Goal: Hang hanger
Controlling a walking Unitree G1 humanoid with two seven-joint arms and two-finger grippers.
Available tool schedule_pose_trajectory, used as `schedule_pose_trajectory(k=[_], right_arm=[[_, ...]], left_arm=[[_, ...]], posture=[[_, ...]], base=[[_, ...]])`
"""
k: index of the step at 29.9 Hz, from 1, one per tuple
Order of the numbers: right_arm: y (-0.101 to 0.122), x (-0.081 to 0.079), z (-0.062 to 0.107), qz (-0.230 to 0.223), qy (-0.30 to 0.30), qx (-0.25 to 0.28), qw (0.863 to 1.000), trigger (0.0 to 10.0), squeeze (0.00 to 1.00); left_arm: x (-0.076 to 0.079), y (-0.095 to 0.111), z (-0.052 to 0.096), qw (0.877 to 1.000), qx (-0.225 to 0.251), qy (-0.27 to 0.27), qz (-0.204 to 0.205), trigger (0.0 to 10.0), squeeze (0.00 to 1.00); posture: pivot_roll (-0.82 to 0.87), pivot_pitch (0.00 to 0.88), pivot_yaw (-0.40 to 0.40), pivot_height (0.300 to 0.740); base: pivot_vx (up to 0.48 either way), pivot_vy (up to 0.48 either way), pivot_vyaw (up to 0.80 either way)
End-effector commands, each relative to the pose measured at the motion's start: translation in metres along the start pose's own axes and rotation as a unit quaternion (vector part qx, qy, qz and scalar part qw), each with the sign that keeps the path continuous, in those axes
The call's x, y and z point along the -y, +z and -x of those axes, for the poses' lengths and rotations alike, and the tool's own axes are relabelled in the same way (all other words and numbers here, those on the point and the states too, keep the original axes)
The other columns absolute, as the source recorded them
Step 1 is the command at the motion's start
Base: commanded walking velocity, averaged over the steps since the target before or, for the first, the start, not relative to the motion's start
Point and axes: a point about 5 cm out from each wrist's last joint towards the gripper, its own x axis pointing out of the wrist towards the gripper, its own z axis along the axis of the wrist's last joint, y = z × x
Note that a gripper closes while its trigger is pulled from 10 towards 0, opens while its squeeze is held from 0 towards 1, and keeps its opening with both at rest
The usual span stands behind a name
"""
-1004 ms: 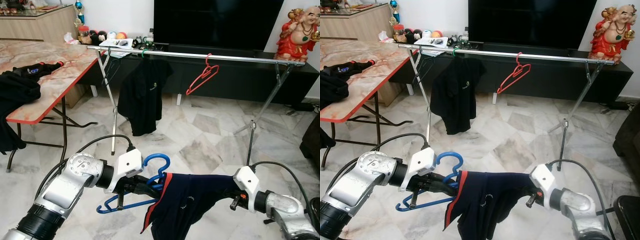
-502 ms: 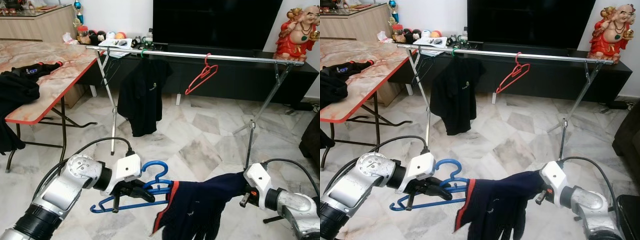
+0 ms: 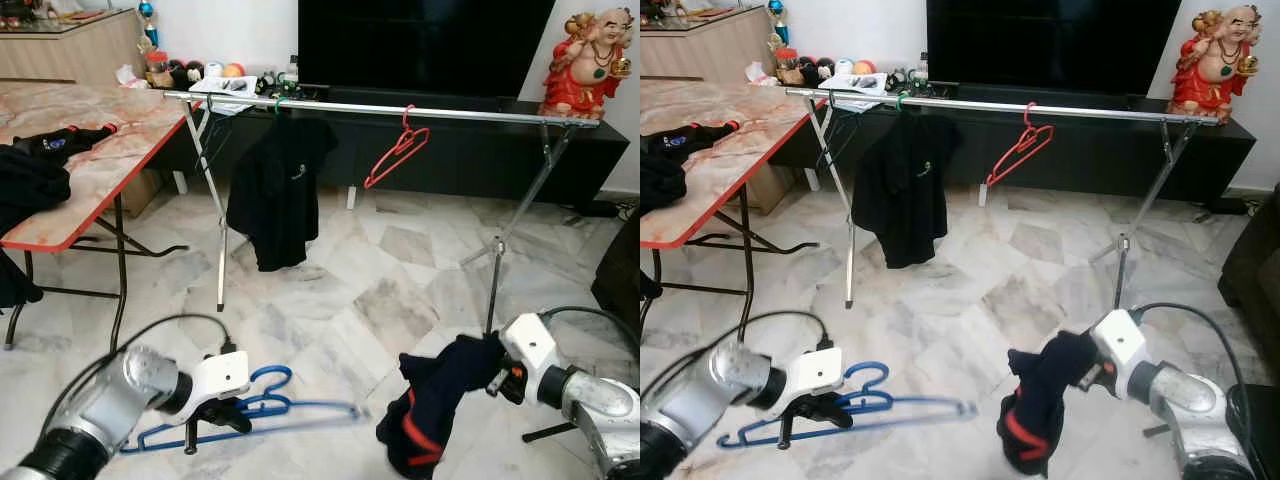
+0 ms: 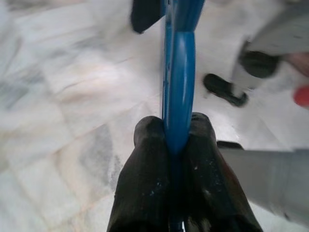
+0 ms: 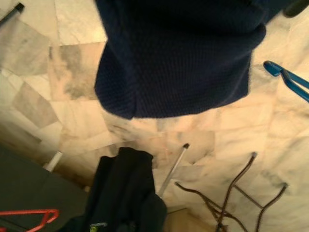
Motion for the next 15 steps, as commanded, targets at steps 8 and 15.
schedule_pose_trajectory(k=[8,15], right_arm=[[-0.001,-0.005,-0.007,-0.129,-0.173,0.091,0.972,0.0,0.00],[-0.024,-0.035,-0.014,-0.225,-0.358,0.072,0.903,0.0,0.00]], left_arm=[[0.027,-0.086,-0.021,0.958,-0.092,0.214,0.165,10.0,0.00],[0.077,-0.128,-0.032,0.894,-0.132,0.285,0.321,10.0,0.00]], posture=[[0.00,0.069,-0.012,0.740],[0.01,0.060,0.016,0.740]], base=[[0.000,0.000,0.00],[0.000,0.000,0.00]])
